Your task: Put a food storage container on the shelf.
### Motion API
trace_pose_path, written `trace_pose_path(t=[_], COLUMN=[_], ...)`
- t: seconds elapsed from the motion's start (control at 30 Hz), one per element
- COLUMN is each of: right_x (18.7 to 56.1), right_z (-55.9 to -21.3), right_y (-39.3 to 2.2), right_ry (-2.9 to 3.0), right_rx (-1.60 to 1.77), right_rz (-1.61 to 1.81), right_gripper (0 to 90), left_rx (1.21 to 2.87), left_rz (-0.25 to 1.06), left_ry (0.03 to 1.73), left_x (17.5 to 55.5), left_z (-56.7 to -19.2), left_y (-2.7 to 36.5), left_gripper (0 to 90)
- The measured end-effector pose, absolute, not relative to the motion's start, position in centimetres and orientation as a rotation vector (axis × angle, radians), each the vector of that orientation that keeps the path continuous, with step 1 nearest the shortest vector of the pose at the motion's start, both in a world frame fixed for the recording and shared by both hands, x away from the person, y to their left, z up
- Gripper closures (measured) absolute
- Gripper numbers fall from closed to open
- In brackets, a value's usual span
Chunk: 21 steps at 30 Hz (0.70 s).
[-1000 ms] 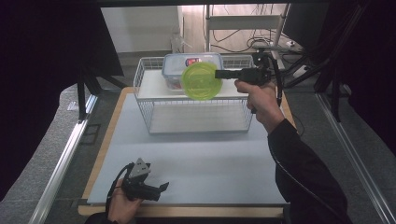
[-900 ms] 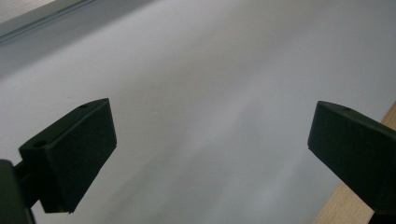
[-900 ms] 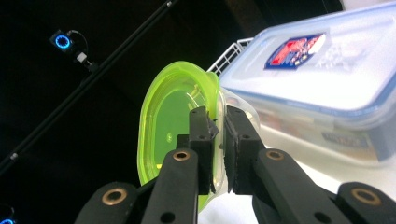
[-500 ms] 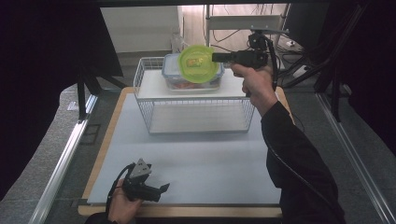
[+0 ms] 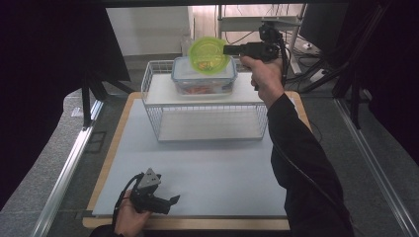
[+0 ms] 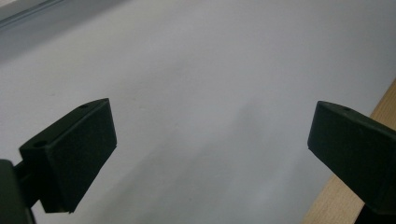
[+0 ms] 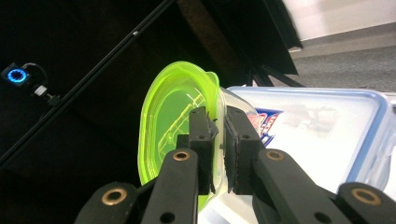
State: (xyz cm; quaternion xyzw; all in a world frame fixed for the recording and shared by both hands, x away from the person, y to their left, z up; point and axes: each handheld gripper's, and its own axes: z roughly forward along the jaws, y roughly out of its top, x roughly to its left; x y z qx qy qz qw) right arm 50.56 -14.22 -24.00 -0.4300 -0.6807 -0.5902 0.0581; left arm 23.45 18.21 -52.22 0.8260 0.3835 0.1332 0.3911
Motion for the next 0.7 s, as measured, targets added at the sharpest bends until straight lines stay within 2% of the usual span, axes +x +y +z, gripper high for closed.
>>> trace_pose_path(t=[0.7], right_x=[53.8], right_z=[-25.3], right_y=[-12.8], right_ry=[-1.969], right_rx=[-1.46], right_rz=[-1.771], right_gripper=[80.6], left_rx=[2.117], left_rz=[0.313], left_ry=[0.963], left_x=[23.5], left_z=[-52.4], left_y=[18.0], left_gripper=[1.1])
